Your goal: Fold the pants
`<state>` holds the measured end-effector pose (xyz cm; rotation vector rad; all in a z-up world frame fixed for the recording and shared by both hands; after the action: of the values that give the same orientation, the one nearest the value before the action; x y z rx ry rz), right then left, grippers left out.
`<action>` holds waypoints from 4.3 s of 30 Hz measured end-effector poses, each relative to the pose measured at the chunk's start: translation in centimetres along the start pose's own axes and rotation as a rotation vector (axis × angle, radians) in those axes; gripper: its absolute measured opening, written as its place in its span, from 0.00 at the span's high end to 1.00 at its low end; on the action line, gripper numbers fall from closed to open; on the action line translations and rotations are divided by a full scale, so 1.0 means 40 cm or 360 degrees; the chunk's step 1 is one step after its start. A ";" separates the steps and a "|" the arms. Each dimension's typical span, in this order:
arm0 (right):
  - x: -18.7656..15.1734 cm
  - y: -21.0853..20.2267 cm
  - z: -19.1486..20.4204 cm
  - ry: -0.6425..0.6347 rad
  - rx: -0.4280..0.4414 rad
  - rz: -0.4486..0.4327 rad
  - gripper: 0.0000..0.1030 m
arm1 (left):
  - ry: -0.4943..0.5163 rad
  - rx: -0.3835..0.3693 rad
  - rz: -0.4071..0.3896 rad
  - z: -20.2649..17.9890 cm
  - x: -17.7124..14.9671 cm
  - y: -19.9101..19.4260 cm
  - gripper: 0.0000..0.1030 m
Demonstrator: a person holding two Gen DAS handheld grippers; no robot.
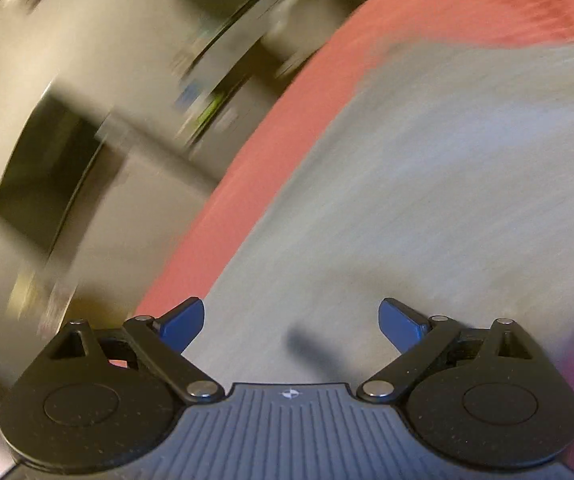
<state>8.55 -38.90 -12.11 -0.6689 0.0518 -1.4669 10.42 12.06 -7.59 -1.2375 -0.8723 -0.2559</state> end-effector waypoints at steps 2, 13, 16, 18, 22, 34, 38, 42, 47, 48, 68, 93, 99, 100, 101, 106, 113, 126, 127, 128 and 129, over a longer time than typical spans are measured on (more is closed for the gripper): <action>0.039 -0.021 -0.036 0.0117 0.0012 -0.0088 0.10 | -0.0058 -0.0050 0.0019 0.006 0.002 -0.010 0.12; -0.230 0.081 0.122 -0.0275 0.0334 0.0813 0.05 | 0.0184 -0.0768 0.0216 -0.419 -0.051 -0.043 0.08; -0.195 0.076 0.093 -0.0143 0.0340 0.0727 0.12 | 0.0282 -0.0625 0.0175 -0.453 -0.058 -0.001 0.08; -0.137 0.064 0.049 -0.0012 0.0325 0.0575 0.21 | 0.0357 -0.0547 0.0107 -0.447 -0.046 0.014 0.06; -0.018 0.023 -0.039 0.0129 0.0219 0.0196 0.30 | 0.0477 -0.0371 0.0022 -0.374 -0.014 0.034 0.06; -0.157 0.014 0.054 -0.0014 0.0190 0.0556 0.11 | 0.0278 -0.0498 -0.0126 -0.243 -0.012 -0.046 0.08; -0.264 0.026 0.108 -0.0333 0.0105 0.0813 0.11 | 0.0626 -0.0496 0.0000 -0.325 -0.082 -0.020 0.07; -0.163 0.014 0.054 -0.0151 0.0036 0.0610 0.12 | 0.0544 -0.0401 0.0014 -0.288 -0.069 0.001 0.06; 0.044 -0.053 -0.095 0.0179 -0.0055 0.0202 0.26 | 0.0301 -0.0323 0.0009 -0.209 -0.034 0.021 0.15; 0.085 -0.064 -0.130 0.0164 -0.0106 0.0113 0.27 | 0.0302 -0.0299 -0.0005 -0.208 -0.035 0.016 0.15; 0.339 -0.136 -0.340 0.0343 -0.0174 -0.0168 0.86 | 0.0390 -0.0025 -0.0053 -0.201 -0.040 -0.018 0.10; -0.123 -0.114 0.287 -0.1248 0.0178 0.0330 0.92 | 0.0406 -0.0543 -0.0025 -0.300 -0.089 -0.048 0.09; -0.318 -0.069 0.252 -0.1383 0.0092 0.0765 0.87 | 0.0392 -0.0553 -0.0029 -0.306 -0.088 -0.045 0.09; -0.324 -0.056 0.238 -0.1352 0.0034 0.0835 0.80 | 0.0398 -0.0555 -0.0031 -0.308 -0.089 -0.045 0.09; -0.323 -0.045 0.222 -0.1259 -0.0007 0.0917 0.71 | 0.0402 -0.0558 -0.0033 -0.310 -0.089 -0.046 0.09; -0.232 -0.087 0.173 -0.0654 0.0201 0.0857 0.38 | 0.0376 -0.0624 -0.0020 -0.315 -0.091 -0.058 0.09; -0.121 -0.103 0.066 -0.0289 -0.0012 0.0548 0.32 | 0.0427 -0.0964 0.0032 -0.449 -0.072 -0.144 0.09; -0.046 -0.138 0.025 -0.0034 0.0169 0.0312 0.11 | 0.0275 -0.1306 0.0544 -0.827 -0.059 -0.079 0.23; -0.050 -0.135 0.029 -0.0059 0.0159 0.0309 0.10 | 0.0302 -0.1295 0.0536 -0.841 -0.058 -0.078 0.23; -0.054 -0.129 0.034 -0.0083 0.0154 0.0312 0.09 | 0.0306 -0.1282 0.0547 -0.853 -0.053 -0.081 0.23; -0.057 -0.121 0.040 -0.0102 0.0155 0.0318 0.09 | 0.0300 -0.1334 0.0540 -0.863 -0.049 -0.091 0.24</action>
<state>4.58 -35.96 -9.47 -0.6128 -0.0026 -1.2477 22.03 -20.70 -8.49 -2.0707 -0.3655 -0.4805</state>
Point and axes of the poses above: each gripper's, at about its wrist camera, not at the fingertips, and y roughly the way its jaws point, z to its left, x to its top, the point moved 8 cm from there along y, roughly the way its jaws point, and after that the axes turned 7 degrees about y, right-handed, at the moved point
